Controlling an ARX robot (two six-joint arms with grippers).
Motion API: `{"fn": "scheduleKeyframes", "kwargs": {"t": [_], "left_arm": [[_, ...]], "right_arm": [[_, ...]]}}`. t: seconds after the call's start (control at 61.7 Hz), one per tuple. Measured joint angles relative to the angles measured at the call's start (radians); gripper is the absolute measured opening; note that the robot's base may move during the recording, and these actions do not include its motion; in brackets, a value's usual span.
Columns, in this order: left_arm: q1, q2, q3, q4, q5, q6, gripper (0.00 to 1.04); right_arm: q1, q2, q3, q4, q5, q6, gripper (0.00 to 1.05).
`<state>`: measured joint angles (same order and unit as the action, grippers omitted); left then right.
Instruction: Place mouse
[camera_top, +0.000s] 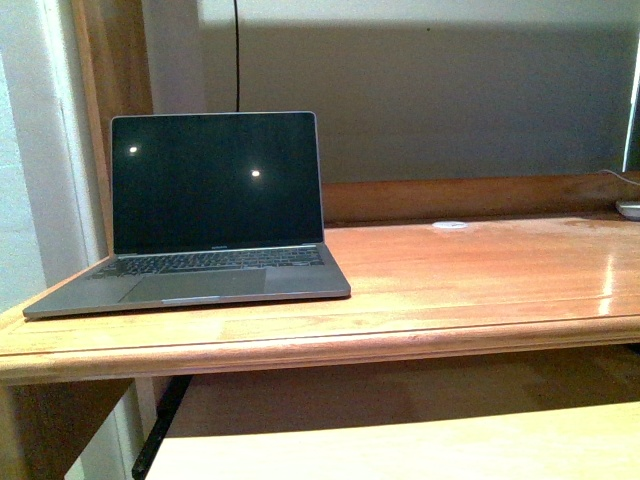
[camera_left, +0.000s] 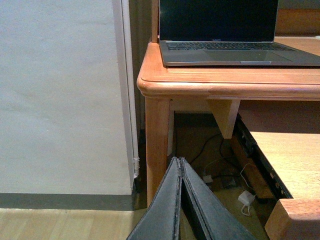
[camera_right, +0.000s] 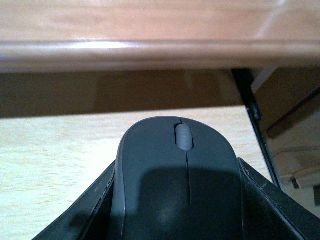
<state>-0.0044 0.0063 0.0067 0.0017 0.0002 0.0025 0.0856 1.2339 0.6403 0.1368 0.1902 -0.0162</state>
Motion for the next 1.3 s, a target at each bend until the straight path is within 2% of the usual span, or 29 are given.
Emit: {"fn": "scheduleKeyframes", "kwargs": {"t": [0.162,0.324,0.438,0.6,0.729,0.908,1.151,1.297], "left_arm": [[0.0,0.0,0.0,0.0,0.0,0.0,0.03],[0.0,0.0,0.0,0.0,0.0,-0.001,0.04],[0.0,0.0,0.0,0.0,0.0,0.0,0.23],[0.0,0.0,0.0,0.0,0.0,0.0,0.49],[0.0,0.0,0.0,0.0,0.0,0.0,0.7],[0.0,0.0,0.0,0.0,0.0,0.0,0.98],[0.0,0.0,0.0,0.0,0.0,0.0,0.97],[0.0,0.0,0.0,0.0,0.0,0.0,0.97]], "right_arm": [[0.082,-0.003,0.143,-0.032,0.071,0.025,0.59],[0.187,0.22,0.402,-0.035,0.18,0.042,0.59],[0.24,0.41,0.609,-0.075,0.25,0.042,0.59],[0.253,0.626,0.838,-0.125,0.33,0.04,0.59],[0.253,0.732,0.93,-0.137,0.373,0.029,0.59],[0.273,0.802,0.972,-0.135,0.375,0.032,0.59],[0.276,0.77,0.924,-0.03,0.319,0.066,0.98],[0.22,0.629,0.766,0.083,0.19,0.117,0.97]]}}
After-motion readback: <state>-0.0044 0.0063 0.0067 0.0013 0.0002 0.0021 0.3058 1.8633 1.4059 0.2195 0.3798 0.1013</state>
